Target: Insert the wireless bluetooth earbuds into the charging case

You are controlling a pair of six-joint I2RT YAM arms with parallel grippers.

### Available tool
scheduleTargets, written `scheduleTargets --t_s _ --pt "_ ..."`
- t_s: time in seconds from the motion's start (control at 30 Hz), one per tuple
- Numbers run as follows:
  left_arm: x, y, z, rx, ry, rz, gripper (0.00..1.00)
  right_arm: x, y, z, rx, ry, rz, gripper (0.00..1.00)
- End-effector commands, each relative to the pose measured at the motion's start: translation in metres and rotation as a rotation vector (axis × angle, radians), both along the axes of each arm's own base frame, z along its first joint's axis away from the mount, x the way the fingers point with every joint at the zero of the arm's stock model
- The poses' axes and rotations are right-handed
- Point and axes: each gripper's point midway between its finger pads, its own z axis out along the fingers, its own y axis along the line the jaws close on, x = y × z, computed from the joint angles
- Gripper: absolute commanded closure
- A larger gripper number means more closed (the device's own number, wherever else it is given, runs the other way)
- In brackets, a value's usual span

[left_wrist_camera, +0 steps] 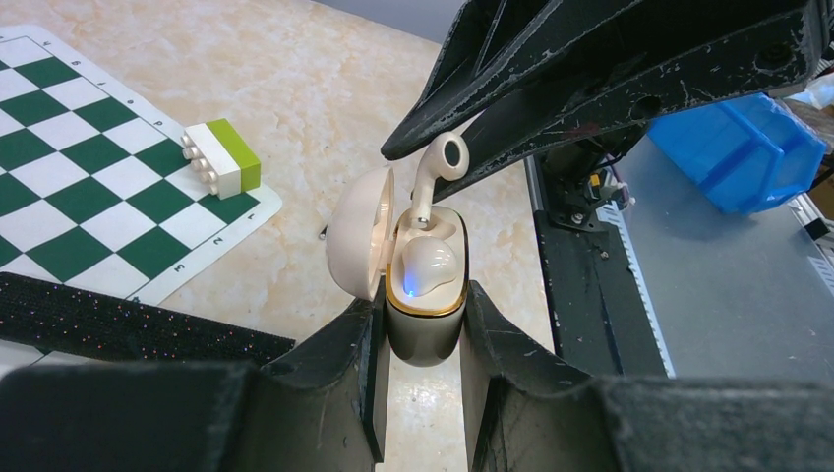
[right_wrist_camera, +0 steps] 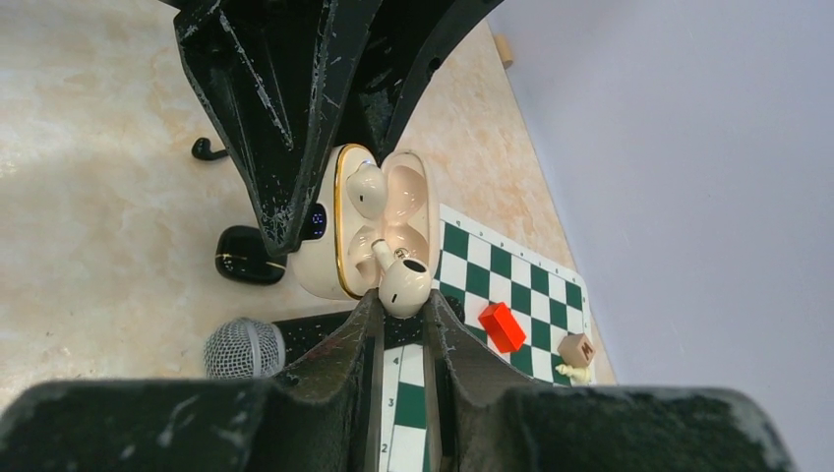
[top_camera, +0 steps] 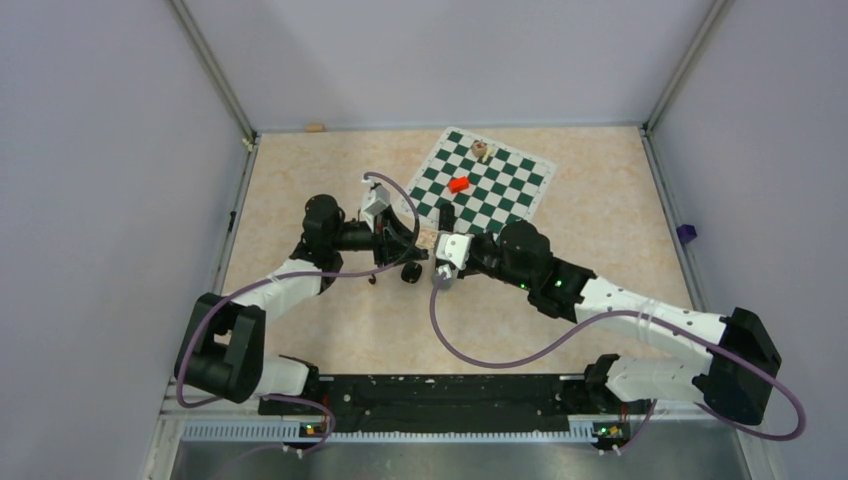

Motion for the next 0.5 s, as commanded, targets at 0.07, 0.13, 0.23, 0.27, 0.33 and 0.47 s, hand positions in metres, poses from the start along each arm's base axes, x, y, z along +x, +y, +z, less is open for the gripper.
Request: scheduleTargets --t_s 0.07,0.13,0.23,0.27,0.33,0.47 --pt "-0.005 0.0 0.018 -0.013 -0.116 -0.038 1.0 0.001 0.003 0.033 0.037 -0.061 0.015 0.87" --pt "-0.008 0.001 0.017 -0.002 -0.135 -0.046 1.0 -0.001 0.002 0.031 0.02 -0.061 0.026 0.88" --pt "-0.012 0.002 0.013 0.02 -0.179 -0.068 1.0 -0.005 0.002 0.031 -0.005 -0.059 0.048 0.89" --pt "-0.013 0.002 0.012 0.025 -0.209 -0.074 1.0 -0.006 0.001 0.031 -0.014 -0.052 0.056 0.9" --pt "-0.015 0.003 0.009 0.039 -0.218 -0.084 1.0 -0.011 0.002 0.031 -0.029 -0.043 0.083 0.9" --pt "-0.018 0.003 0.009 0.042 -0.247 -0.099 1.0 -0.014 0.001 0.026 -0.053 -0.021 0.104 0.91"
